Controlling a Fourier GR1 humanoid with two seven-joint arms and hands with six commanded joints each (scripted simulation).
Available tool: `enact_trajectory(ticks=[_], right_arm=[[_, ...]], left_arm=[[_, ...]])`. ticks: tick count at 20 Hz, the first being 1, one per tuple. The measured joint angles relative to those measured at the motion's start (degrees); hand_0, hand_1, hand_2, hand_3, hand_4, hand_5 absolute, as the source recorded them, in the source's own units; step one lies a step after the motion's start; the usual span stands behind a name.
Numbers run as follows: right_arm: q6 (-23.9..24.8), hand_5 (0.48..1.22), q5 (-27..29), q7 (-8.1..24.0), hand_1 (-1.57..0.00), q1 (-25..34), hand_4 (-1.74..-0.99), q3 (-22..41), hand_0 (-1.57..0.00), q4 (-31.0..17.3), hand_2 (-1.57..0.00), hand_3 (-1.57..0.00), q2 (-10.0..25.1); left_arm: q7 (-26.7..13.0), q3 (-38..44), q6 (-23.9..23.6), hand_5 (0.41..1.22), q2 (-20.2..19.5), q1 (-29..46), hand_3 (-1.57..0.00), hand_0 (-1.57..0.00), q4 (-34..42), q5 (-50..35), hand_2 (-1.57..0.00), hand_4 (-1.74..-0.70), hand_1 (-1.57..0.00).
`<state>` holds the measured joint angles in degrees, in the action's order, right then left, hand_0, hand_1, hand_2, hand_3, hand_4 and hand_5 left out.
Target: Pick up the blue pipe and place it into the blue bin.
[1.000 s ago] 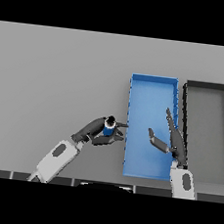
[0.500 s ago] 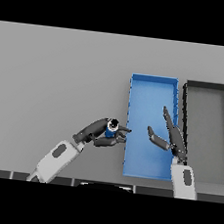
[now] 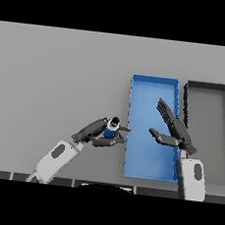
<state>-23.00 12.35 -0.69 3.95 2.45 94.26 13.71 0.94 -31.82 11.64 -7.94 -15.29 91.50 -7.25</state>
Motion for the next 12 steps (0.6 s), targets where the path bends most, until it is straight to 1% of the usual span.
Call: enact_trajectory(ticks=[2, 3, 4, 5, 7, 8, 9, 10, 11, 12], right_arm=[[-4.12, 0.517, 7.84, 4.29, 0.00, 1.71, -1.313, -0.07, 0.00, 3.29, 0.00, 0.00, 2.54], [-6.38, 0.507, 10.91, 6.75, 0.00, 2.86, -1.326, 0.86, 0.00, 4.43, 0.00, 0.00, 3.51], [-7.63, 0.507, 13.41, 9.25, 0.00, 4.00, -1.331, 1.80, 0.00, 5.79, 0.00, 0.00, 4.34], [-9.40, 0.507, 15.04, 9.83, 0.00, 5.68, -1.335, 2.62, 0.00, 7.32, 0.00, 0.00, 5.56], [-11.49, 0.499, 17.92, 12.69, 0.00, 8.96, -1.340, 4.47, 0.00, 8.92, 0.00, 0.00, 6.85], [-12.10, 0.495, 19.33, 14.00, 0.00, 10.29, -1.338, 5.19, 0.00, 9.58, 0.00, 0.00, 7.42], [-12.21, 0.490, 19.93, 15.13, 0.00, 12.52, -1.335, 6.11, 0.00, 9.77, 0.00, 0.00, 7.27], [-12.80, 0.486, 19.56, 15.50, 0.00, 13.19, -1.328, 6.82, 0.00, 10.18, 0.00, 0.00, 7.30], [-12.39, 0.485, 19.87, 17.18, 0.00, 14.94, -1.326, 8.13, 0.00, 10.60, 0.00, 0.00, 6.69], [-12.84, 0.488, 19.80, 17.50, 0.00, 15.95, -1.324, 8.68, 0.00, 10.69, 0.00, 0.00, 6.66]], left_arm=[[-0.25, -0.26, -0.01, 1.221, 0.18, 0.44, -1.44, -1.57, -0.72, 0.61, -1.57, -1.73, -1.57], [-0.48, -0.23, -0.02, 1.221, 0.46, -0.12, -1.44, -1.57, -0.43, 0.48, -1.57, -1.73, -1.57], [-0.38, -0.18, 0.12, 1.221, 0.34, -0.24, -1.44, -1.57, -0.64, 0.55, -1.57, -1.73, -1.57], [0.24, -0.30, 0.35, 1.221, -0.02, 0.22, -1.44, -1.57, -0.53, 0.73, -1.57, -1.73, -1.57], [-0.95, 0.20, -0.28, 1.221, 0.36, -0.95, -1.44, -1.57, -1.04, 1.06, -1.57, -1.73, -1.57], [-0.79, 0.04, 0.07, 1.221, 0.28, -0.61, -1.44, -1.57, -1.17, 1.05, -1.57, -1.73, -1.57], [-0.98, -0.13, 0.10, 1.221, 0.32, -0.68, -1.44, -1.57, -1.47, 1.51, -1.57, -1.73, -1.57], [-0.91, -0.47, -0.11, 1.221, 0.65, -0.70, -1.44, -1.57, -0.79, 1.79, -1.57, -1.73, -1.57], [-0.48, -0.16, 0.42, 1.221, 0.04, -0.55, -1.44, -1.57, -0.49, 1.44, -1.57, -1.73, -1.57], [-0.75, 0.00, 0.50, 1.221, 0.04, -0.47, -1.44, -1.57, -0.47, 1.28, -1.57, -1.73, -1.57]])
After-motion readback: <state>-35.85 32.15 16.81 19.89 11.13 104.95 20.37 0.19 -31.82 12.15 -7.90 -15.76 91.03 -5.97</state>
